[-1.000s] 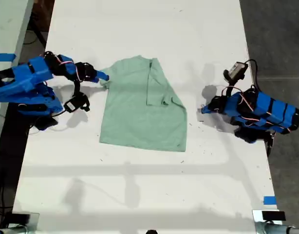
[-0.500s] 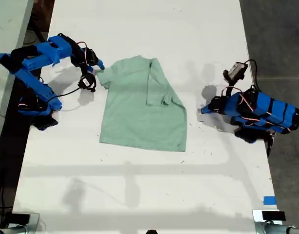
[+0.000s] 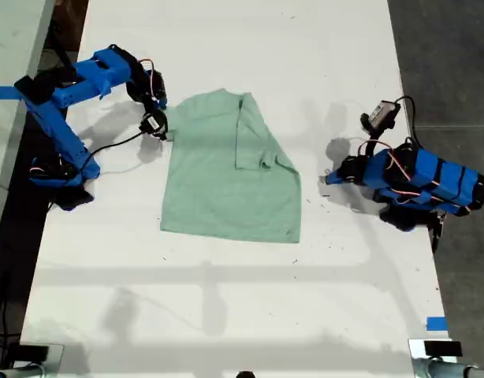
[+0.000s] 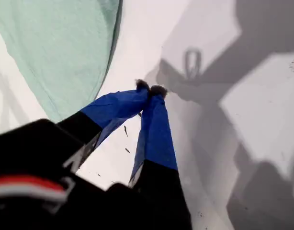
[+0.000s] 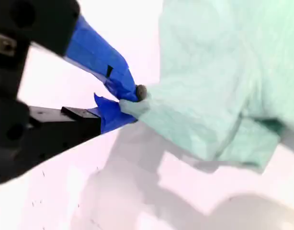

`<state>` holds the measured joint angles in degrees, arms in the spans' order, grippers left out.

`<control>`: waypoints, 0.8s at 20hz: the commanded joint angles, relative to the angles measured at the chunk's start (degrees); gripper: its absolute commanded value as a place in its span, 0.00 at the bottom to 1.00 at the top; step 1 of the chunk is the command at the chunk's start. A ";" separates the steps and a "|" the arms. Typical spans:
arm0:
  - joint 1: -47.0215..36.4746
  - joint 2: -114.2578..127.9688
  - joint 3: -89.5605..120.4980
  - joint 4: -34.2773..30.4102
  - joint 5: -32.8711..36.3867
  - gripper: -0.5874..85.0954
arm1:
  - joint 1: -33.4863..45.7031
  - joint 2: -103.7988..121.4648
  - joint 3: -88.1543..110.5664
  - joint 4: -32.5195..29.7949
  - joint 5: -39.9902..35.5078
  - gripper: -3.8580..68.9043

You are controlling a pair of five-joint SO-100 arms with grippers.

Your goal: Fold t shirt

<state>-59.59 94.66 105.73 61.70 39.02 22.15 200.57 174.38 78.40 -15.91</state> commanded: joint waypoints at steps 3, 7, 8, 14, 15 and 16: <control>15.29 6.59 -16.08 7.82 -8.61 0.01 | -0.35 0.62 1.67 -0.09 -0.44 0.07; 28.39 1.23 -25.84 7.12 -15.21 0.01 | -0.35 0.62 1.67 -0.09 -0.44 0.07; 31.38 -1.32 -27.16 6.06 -16.61 0.01 | -0.35 0.62 1.58 -0.09 -0.44 0.07; 32.43 -8.88 -38.58 12.39 -16.17 0.20 | -0.44 0.62 1.58 -0.09 -0.44 0.07; 31.03 -4.57 -38.58 14.33 -15.64 0.18 | -0.44 0.62 1.58 -0.09 -0.53 0.07; 29.44 0.26 -38.32 16.52 -14.77 0.07 | -0.35 0.62 1.58 -0.09 -0.53 0.07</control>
<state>-26.37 85.43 70.93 74.71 22.50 22.15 200.57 174.38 78.40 -15.91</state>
